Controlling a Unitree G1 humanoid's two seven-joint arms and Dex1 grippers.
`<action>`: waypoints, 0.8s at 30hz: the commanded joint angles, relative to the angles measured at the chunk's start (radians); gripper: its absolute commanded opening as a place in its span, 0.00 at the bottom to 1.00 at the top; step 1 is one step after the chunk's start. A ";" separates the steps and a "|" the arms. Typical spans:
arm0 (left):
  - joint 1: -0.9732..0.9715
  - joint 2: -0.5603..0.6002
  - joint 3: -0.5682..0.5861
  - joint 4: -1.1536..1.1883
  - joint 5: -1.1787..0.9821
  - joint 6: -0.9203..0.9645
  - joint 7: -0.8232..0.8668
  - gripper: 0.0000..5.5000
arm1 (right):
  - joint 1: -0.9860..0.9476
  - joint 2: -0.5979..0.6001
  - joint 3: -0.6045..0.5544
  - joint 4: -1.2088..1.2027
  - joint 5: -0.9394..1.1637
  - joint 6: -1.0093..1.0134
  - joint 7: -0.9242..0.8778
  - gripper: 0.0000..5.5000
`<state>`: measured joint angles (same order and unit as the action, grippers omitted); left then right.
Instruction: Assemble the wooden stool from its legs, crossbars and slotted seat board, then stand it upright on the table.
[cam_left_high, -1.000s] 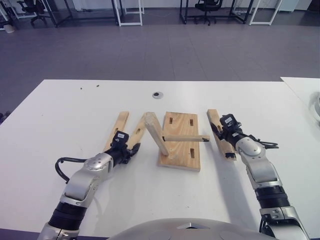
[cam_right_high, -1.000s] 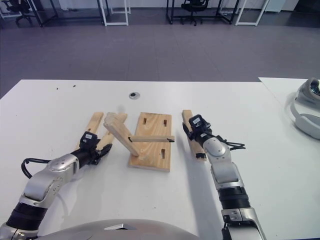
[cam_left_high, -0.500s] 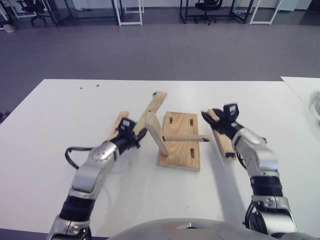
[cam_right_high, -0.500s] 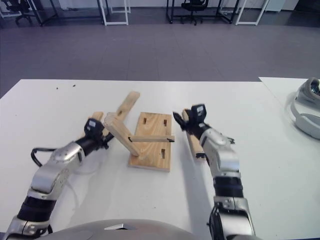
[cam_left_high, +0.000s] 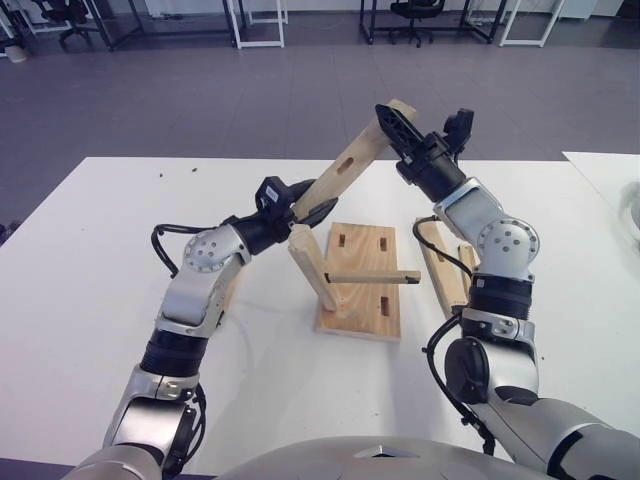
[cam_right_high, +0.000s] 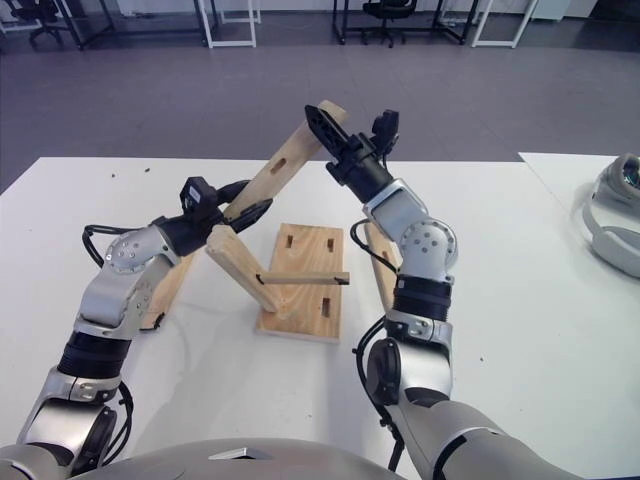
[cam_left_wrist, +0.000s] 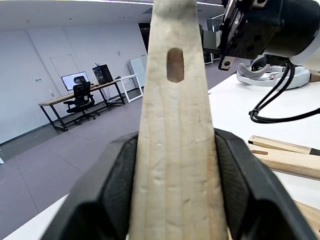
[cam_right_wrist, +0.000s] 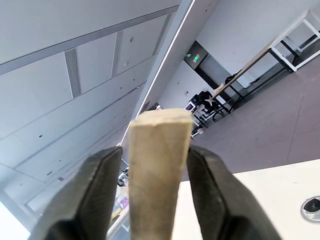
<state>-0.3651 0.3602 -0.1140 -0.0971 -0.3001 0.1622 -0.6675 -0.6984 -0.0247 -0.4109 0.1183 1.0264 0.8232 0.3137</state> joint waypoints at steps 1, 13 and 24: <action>-0.025 0.016 -0.006 0.009 0.030 -0.034 -0.029 0.38 | -0.009 -0.001 -0.008 0.017 0.050 0.038 -0.049 0.25; 0.190 0.083 0.043 -0.040 0.109 0.003 0.039 0.62 | 0.494 -0.010 -0.195 -0.392 0.159 -0.046 -0.228 0.18; 0.494 0.144 -0.075 -0.160 0.353 0.126 0.145 0.96 | 0.936 -0.128 -0.191 -0.663 0.380 -0.063 -0.478 0.18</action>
<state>0.1367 0.5087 -0.1625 -0.2411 0.0214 0.2598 -0.5327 0.2251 -0.1351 -0.6537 -0.5037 1.4699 0.7740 -0.1461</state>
